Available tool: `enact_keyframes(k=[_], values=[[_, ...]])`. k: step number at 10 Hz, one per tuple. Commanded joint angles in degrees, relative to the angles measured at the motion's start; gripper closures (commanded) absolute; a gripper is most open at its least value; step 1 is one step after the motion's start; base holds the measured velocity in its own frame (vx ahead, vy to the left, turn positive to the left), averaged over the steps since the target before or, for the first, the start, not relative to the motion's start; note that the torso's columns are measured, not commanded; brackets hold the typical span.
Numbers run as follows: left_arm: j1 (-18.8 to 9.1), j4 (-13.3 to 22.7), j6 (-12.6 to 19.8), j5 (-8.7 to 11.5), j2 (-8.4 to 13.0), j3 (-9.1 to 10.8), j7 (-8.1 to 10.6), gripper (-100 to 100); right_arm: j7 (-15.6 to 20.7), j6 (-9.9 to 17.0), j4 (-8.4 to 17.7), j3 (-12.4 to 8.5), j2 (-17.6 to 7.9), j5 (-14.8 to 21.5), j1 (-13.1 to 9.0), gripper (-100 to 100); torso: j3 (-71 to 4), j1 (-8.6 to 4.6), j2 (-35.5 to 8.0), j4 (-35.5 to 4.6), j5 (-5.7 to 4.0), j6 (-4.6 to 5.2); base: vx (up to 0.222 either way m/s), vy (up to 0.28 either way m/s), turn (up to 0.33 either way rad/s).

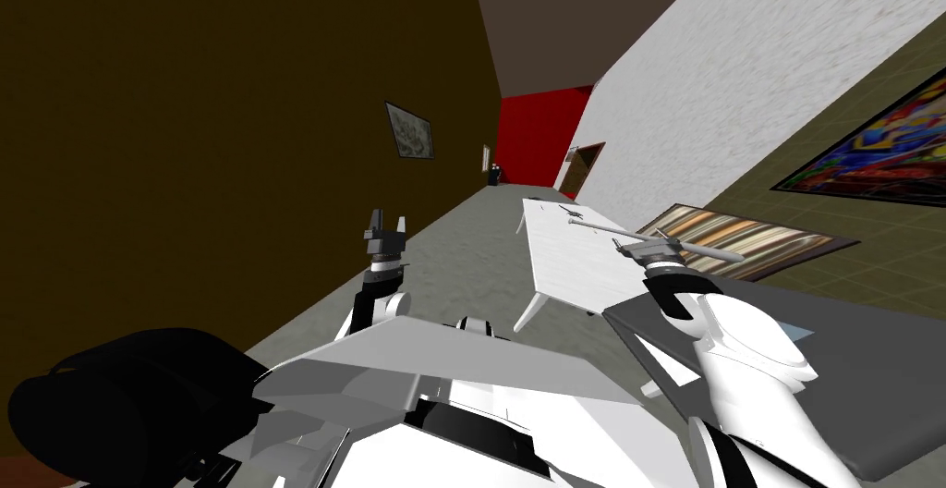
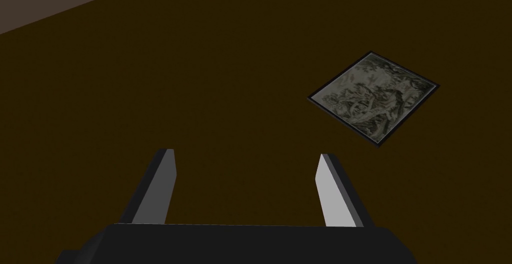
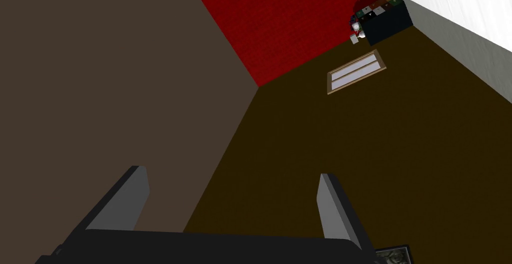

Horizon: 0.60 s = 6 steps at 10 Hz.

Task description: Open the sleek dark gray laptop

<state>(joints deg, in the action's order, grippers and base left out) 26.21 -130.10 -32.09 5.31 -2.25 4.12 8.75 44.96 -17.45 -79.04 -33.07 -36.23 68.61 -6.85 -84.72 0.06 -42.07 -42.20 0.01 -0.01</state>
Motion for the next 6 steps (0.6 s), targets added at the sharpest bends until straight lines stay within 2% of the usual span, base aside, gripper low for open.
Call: enact_keyframes(k=[1, 6], values=[[0.0, 0.0, 0.0, 0.0, 0.0, 0.0, 0.0, 0, 0.8, -0.4, -1.2, -0.6, 1.8, -0.3, -0.3, 100, 0.2, -0.06, -0.2, -0.1, -0.01, 0.01, -0.009, -0.025, -0.002], [0.0, 0.0, 0.0, 0.0, 0.0, 0.01, 0.0, 0, 4.9, -2.3, -7.1, -3.5, 10.3, -1.8, -1.8, 100, 0.2, -0.08, -0.2, -0.1, -0.02, 0.02, -0.061, -0.101, -0.002]])
